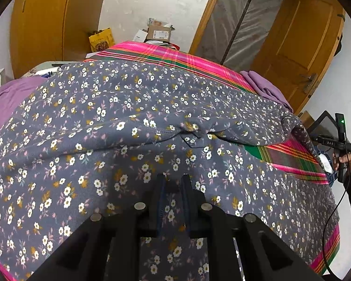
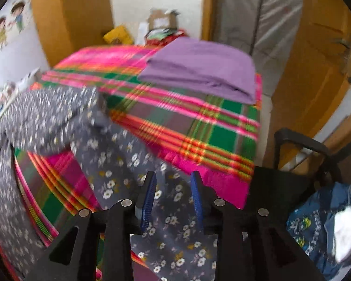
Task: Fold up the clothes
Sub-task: 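Grasp the garment with the right gripper and pull it while the left gripper releases and lifts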
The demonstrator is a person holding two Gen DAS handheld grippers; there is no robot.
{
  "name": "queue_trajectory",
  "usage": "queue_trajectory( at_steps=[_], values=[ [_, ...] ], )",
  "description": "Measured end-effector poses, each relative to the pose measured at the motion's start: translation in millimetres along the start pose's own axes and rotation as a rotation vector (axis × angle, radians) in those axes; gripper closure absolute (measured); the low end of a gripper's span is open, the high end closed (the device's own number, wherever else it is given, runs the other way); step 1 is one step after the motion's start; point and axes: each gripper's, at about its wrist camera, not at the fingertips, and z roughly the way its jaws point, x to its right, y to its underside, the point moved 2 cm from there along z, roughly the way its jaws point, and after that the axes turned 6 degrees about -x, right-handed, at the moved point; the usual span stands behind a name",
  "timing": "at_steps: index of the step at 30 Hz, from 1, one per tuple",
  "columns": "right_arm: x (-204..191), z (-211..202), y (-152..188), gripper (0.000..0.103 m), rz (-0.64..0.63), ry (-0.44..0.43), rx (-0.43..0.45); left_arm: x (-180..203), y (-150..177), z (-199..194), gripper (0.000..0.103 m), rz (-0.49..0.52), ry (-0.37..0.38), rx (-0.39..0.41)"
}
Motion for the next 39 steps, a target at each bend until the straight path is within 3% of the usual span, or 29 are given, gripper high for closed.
queue_trajectory(
  at_steps=[5,9,12,15,19,21,24,27,30,33,39],
  values=[
    [-13.2,21.4,-13.0,0.072,-0.111,-0.038,-0.05,3.8,-0.1,0.0,0.089,0.019,-0.033,-0.001],
    [-9.1,27.4,-17.7,0.072,-0.106,-0.08,-0.046,6.3,-0.3,0.1,0.089,0.026,-0.053,-0.005],
    [-11.6,23.5,-14.8,0.096,-0.119,-0.072,-0.027,8.6,-3.9,0.7,0.089,0.02,-0.061,-0.024],
    [-18.4,10.1,-16.5,0.099,-0.128,-0.016,0.021,11.3,-9.1,0.2,0.089,0.015,-0.037,-0.039],
    [-25.3,-36.3,-17.0,0.099,-0.098,0.073,0.156,20.8,-16.1,-6.6,0.089,0.035,-0.014,-0.011],
    [-37.2,-64.0,-9.8,0.099,-0.104,0.075,0.213,26.1,-17.7,-9.8,0.089,0.042,0.004,0.0],
    [-70.2,-91.4,9.8,0.099,-0.156,0.056,0.244,33.9,-17.4,-11.4,0.089,0.056,0.027,0.003],
    [-105.9,-103.5,40.7,0.099,-0.27,0.049,0.207,43.8,-14.6,-9.2,0.089,0.079,0.048,-0.01],
    [-116.8,-92.0,50.9,0.095,-0.33,0.054,0.143,56.3,-11.8,-4.7,0.089,0.112,0.071,-0.03],
    [-100.4,-69.2,36.4,0.075,-0.279,0.08,0.119,75.0,-9.8,-2.5,0.089,0.143,0.105,-0.04],
    [-54.8,-23.1,-6.0,0.075,-0.187,0.08,0.07,138.8,-16.5,9.9,0.089,0.29,0.146,-0.066]
  ],
)
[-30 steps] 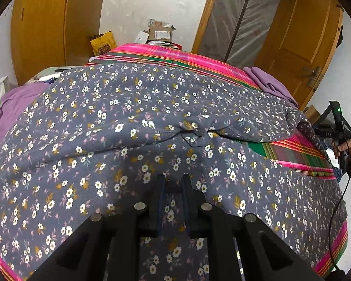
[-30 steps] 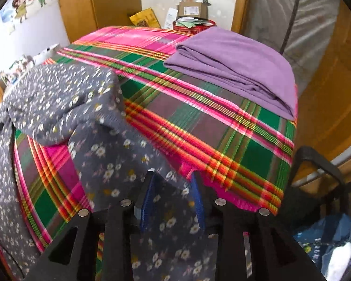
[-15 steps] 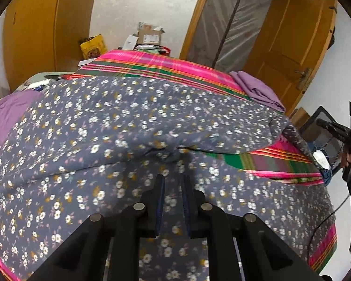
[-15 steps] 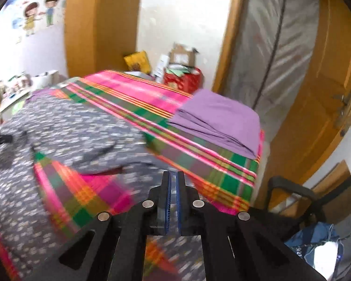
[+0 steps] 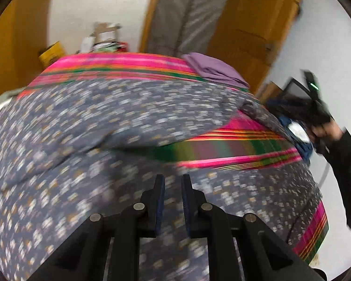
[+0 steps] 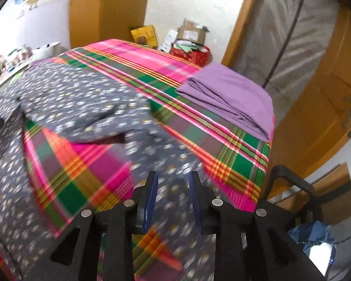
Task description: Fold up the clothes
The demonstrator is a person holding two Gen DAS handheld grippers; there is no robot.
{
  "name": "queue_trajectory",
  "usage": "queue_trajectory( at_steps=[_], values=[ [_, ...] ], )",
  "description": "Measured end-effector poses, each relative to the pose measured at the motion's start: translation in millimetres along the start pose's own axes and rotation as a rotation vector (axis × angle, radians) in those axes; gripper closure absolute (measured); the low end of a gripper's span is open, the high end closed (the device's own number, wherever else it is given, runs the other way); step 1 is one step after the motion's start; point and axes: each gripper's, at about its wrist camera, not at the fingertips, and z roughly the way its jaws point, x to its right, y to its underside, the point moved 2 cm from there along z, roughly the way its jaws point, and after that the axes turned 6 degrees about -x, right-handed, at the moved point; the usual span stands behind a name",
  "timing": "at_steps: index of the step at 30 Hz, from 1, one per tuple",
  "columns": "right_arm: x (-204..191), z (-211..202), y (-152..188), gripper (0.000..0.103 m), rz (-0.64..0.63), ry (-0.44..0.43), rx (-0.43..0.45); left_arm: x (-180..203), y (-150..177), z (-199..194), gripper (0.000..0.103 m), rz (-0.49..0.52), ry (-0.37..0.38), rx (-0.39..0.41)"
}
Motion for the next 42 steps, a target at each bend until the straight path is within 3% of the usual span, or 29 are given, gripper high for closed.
queue_trajectory(
  at_steps=[6,11,27,29,30,32,35,42],
  values=[
    [11.5,33.6,-0.8,0.074,-0.016,-0.022,-0.074,54.1,-64.0,36.0,0.089,0.226,0.031,0.008],
    [23.3,28.8,2.0,0.074,0.027,-0.036,-0.016,67.3,-90.5,77.4,0.089,0.28,0.045,-0.043],
    [42.3,44.0,11.3,0.071,0.083,-0.114,-0.062,52.5,-74.3,109.1,0.082,0.317,0.056,-0.112],
    [39.9,43.9,9.3,0.077,0.084,-0.098,-0.072,53.1,-73.4,110.0,0.081,0.318,0.052,-0.1],
    [38.5,43.7,8.2,0.09,0.084,-0.089,-0.077,53.4,-73.2,110.4,0.081,0.318,0.05,-0.096],
    [34.4,41.8,7.1,0.096,0.073,-0.058,-0.085,52.5,-73.9,110.7,0.083,0.307,0.042,-0.092],
    [30.2,28.3,7.2,0.098,0.082,-0.026,-0.053,49.9,-75.9,111.3,0.099,0.29,0.015,-0.093],
    [10.2,-41.8,21.4,0.099,0.128,0.016,0.11,50.2,-76.9,112.9,0.1,0.275,-0.028,-0.098]
  ],
)
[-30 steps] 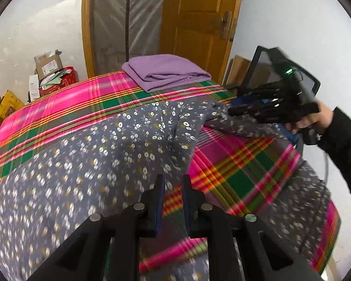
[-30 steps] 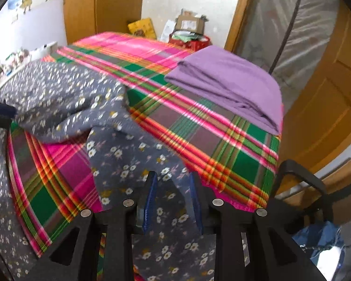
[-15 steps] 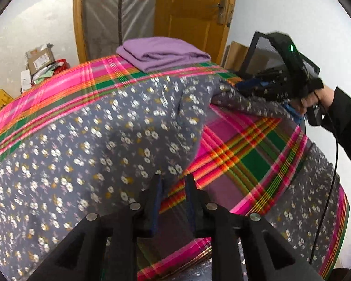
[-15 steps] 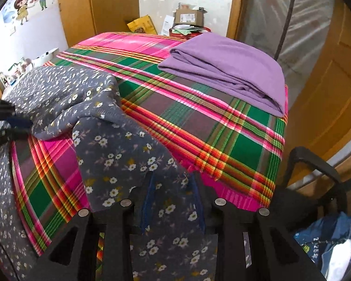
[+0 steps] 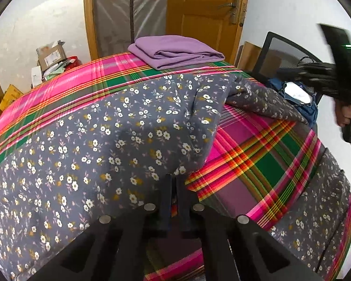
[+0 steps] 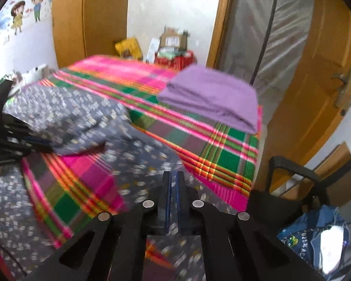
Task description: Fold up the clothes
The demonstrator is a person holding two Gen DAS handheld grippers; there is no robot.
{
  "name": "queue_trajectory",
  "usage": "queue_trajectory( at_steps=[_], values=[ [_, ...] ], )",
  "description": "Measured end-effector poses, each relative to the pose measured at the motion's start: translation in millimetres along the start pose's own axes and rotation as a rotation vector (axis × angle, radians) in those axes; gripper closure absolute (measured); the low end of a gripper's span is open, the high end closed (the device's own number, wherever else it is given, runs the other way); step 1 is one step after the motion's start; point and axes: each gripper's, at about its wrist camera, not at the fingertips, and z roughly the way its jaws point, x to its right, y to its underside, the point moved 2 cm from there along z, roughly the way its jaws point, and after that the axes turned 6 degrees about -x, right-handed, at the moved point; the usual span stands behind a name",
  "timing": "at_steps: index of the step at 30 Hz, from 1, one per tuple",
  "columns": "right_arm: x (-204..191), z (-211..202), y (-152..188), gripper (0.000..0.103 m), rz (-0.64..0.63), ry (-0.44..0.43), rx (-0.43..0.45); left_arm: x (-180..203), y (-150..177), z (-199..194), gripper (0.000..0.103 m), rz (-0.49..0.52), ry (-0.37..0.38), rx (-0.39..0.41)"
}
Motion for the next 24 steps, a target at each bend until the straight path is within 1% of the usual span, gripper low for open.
queue_trajectory(
  at_steps=[2,4,7,9,11,12,13,14,16,19,21,24],
  values=[
    [-17.8,-24.8,7.8,0.099,-0.014,-0.008,0.046,0.8,0.1,0.0,0.1,-0.003,-0.007,0.001],
    [-40.8,-41.7,18.8,0.099,-0.042,-0.02,0.065,1.1,1.2,-2.7,0.1,-0.009,-0.009,0.006],
    [-67.6,-53.4,36.8,0.099,-0.091,-0.044,0.049,1.3,3.0,-8.6,0.1,-0.01,-0.011,0.023],
    [-74.9,-53.7,46.8,0.099,-0.12,-0.049,0.025,0.4,3.3,-12.8,0.1,-0.01,-0.012,0.034],
    [-70.2,-49.1,50.4,0.096,-0.116,-0.037,0.008,-1.8,1.7,-16.9,0.1,-0.015,-0.013,0.045],
    [-64.0,-46.5,49.9,0.087,-0.102,-0.024,0.003,-3.3,1.3,-19.4,0.1,-0.019,-0.013,0.052],
    [-56.0,-44.0,48.1,0.074,-0.082,-0.012,0.004,-5.4,1.4,-23.1,0.1,-0.025,-0.012,0.06],
    [-45.9,-41.1,44.1,0.072,-0.057,-0.008,0.014,-7.7,1.7,-27.3,0.101,-0.032,-0.011,0.07],
    [-28.9,-33.5,35.2,0.071,-0.026,-0.01,0.022,-12.1,2.5,-36.9,0.101,-0.042,-0.004,0.09],
    [-8.7,-12.4,19.7,0.07,-0.023,0.006,0.001,-19.0,5.4,-52.6,0.101,-0.051,0.007,0.122],
    [0.7,7.0,11.2,0.07,-0.036,0.001,-0.03,-23.6,8.3,-61.5,0.101,-0.053,0.012,0.138],
    [10.6,39.5,2.1,0.07,-0.06,-0.046,-0.102,-30.7,13.6,-65.1,0.101,-0.059,0.014,0.139]
  ],
)
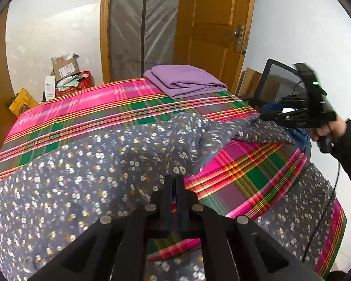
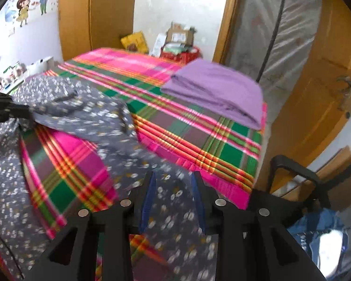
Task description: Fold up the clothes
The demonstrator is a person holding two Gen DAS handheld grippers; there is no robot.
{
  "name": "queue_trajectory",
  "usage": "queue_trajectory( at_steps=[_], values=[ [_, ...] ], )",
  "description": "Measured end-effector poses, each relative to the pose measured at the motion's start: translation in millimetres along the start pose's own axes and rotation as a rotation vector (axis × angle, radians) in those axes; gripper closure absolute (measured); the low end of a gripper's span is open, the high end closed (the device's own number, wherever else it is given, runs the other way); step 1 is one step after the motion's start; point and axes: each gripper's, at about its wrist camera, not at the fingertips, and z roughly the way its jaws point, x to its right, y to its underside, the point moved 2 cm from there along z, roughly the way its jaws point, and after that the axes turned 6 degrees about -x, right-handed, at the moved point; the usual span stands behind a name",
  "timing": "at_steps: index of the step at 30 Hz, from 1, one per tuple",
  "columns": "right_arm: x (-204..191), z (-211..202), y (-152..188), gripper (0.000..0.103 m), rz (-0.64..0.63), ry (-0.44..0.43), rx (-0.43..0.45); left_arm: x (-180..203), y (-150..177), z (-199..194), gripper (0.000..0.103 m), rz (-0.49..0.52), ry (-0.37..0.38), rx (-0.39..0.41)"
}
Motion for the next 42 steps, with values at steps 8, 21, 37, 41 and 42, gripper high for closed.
queue_trajectory(
  at_steps=[8,21,37,41,42],
  values=[
    [-9.1,13.7,0.6,0.07,-0.127,-0.067,-0.079,-19.6,9.4,-8.6,0.101,-0.039,0.003,0.007],
    [-10.9,28.6,1.4,0.07,-0.302,-0.003,-0.227,-32.9,12.9,-13.3,0.101,-0.069,0.003,0.014],
    [-39.8,-57.3,15.8,0.097,-0.179,0.175,0.023,-33.5,12.3,-31.3,0.101,-0.08,0.008,0.055],
    [-88.0,-83.9,53.2,0.097,-0.196,0.153,0.028,-35.5,28.9,-36.4,0.101,-0.075,0.019,0.037],
    [-99.8,-85.4,65.7,0.097,-0.195,0.133,0.01,-36.3,34.5,-35.8,0.101,-0.075,0.024,0.023]
  ],
)
